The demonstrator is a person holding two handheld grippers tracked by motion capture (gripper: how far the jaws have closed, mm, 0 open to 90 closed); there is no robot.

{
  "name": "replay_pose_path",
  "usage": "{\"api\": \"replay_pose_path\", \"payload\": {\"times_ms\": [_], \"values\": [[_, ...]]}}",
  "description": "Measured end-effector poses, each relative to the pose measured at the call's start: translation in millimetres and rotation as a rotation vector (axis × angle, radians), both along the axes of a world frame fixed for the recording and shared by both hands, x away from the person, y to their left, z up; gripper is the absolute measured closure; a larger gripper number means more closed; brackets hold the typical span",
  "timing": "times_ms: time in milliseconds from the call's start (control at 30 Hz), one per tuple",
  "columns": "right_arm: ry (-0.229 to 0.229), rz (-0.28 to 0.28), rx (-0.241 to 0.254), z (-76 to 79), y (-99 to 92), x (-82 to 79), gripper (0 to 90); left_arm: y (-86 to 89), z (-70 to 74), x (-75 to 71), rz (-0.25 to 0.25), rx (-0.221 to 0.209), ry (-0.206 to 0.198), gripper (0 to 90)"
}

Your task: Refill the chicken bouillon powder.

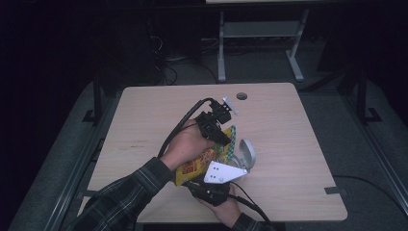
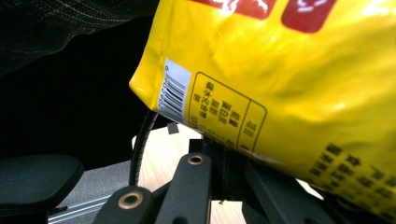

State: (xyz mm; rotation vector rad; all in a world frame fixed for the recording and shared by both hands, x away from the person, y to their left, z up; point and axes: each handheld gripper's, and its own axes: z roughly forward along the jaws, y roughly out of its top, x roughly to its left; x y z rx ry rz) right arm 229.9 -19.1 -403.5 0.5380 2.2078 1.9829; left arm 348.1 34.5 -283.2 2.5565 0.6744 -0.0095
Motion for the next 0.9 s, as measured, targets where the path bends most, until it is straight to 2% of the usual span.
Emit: {"api": "replay_pose_path", "payload": {"times_ms": [900], "values": [[-0.004,-0.002,0.006,1.0,-1.0,-0.3,90.0,-3.9,0.1,-0.1,-0.012,0.008,-0.004,89.8]]}}
